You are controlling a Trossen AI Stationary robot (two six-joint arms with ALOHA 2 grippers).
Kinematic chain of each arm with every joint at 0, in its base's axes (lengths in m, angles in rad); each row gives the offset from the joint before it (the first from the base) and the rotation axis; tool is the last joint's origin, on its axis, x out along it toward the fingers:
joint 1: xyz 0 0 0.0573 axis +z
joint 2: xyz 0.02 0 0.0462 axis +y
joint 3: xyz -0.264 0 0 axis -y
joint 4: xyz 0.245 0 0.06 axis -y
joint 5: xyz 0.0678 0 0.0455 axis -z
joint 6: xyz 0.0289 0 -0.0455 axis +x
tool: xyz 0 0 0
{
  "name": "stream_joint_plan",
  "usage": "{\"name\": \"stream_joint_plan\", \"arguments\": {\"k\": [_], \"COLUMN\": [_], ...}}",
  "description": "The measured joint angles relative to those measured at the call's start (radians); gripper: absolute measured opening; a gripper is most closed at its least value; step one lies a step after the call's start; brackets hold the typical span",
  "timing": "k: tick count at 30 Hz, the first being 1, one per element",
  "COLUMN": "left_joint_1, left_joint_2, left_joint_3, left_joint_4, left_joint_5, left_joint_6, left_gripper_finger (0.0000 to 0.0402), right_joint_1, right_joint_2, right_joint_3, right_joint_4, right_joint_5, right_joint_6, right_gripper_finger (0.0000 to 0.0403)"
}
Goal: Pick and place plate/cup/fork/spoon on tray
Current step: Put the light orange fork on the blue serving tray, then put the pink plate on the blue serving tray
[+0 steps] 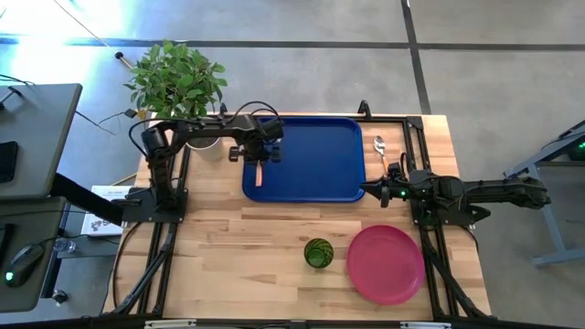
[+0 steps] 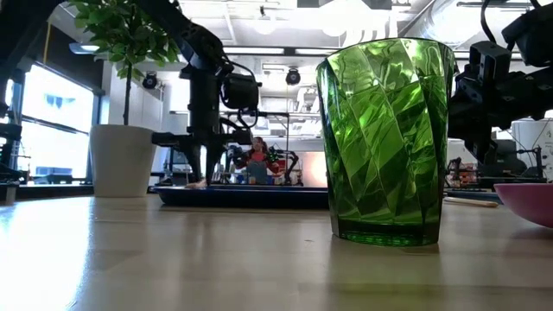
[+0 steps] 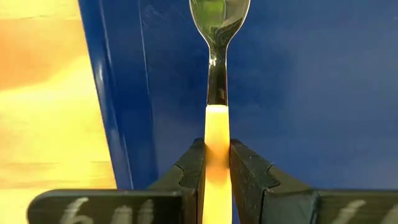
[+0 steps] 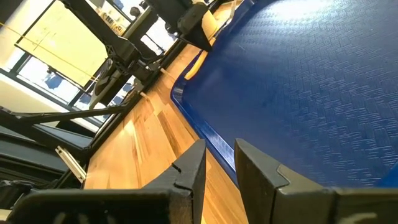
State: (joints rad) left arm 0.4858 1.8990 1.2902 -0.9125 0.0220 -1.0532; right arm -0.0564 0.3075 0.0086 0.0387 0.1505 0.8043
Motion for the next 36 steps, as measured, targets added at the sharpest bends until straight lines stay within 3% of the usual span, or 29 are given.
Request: {"name": "stream_joint_plan", "arguments": {"k": [19, 28, 36], "left_joint_1": [-0.001, -0.001, -0.001], "left_joint_2": [0.039, 0.039, 0.039], "left_joint_3": [-0.001, -0.001, -0.001], "left_joint_4": [-0.003, -0.002, -0.008], "left_joint_5": [0.018, 0.018, 0.023], "left_joint_6": [0.015, 0.017, 0.017], "left_gripper_finger": [0.0045, 0.0081, 0.0089], "right_joint_1": [0.0, 0.0, 0.0], "right_joint_2": [0.0, 0.0, 0.0], "right_joint_3": [0.0, 0.0, 0.0], "right_joint_4": [0.0, 0.0, 0.0], "right_joint_5": [0.001, 0.001, 0.001], "right_joint_6": [0.0, 0.0, 0.002], "right_gripper_finger": [0.0075, 0.0075, 0.0075]}}
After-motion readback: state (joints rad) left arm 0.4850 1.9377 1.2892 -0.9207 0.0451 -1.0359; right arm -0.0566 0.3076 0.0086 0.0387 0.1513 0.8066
